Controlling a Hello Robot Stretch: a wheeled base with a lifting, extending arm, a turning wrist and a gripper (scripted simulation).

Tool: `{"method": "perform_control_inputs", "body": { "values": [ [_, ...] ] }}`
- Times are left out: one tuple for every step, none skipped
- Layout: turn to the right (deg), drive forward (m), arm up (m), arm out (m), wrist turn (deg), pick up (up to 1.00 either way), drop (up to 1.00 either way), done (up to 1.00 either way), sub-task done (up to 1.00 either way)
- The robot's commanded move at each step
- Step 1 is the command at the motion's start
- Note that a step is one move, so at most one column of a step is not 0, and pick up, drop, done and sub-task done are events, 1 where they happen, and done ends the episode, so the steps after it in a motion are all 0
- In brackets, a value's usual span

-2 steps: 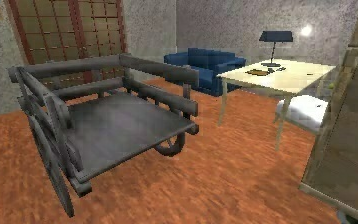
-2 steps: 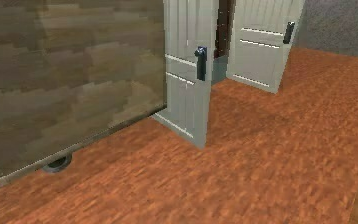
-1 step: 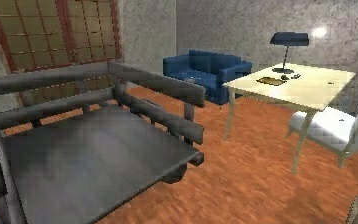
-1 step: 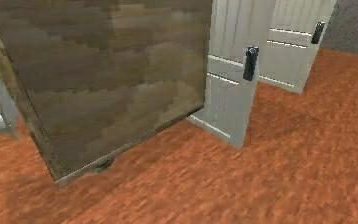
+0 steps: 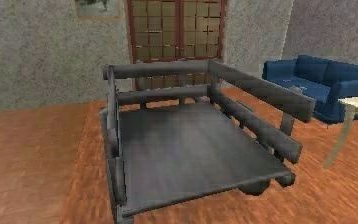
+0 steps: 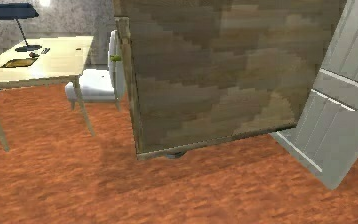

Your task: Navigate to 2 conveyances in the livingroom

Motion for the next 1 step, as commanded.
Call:
{"method": "perform_control_inputs", "body": {
  "values": [
    [0.0, 0.0, 0.0, 0.0, 0.0, 0.0, 0.0, 1.0, 0.0]
  ]
}}
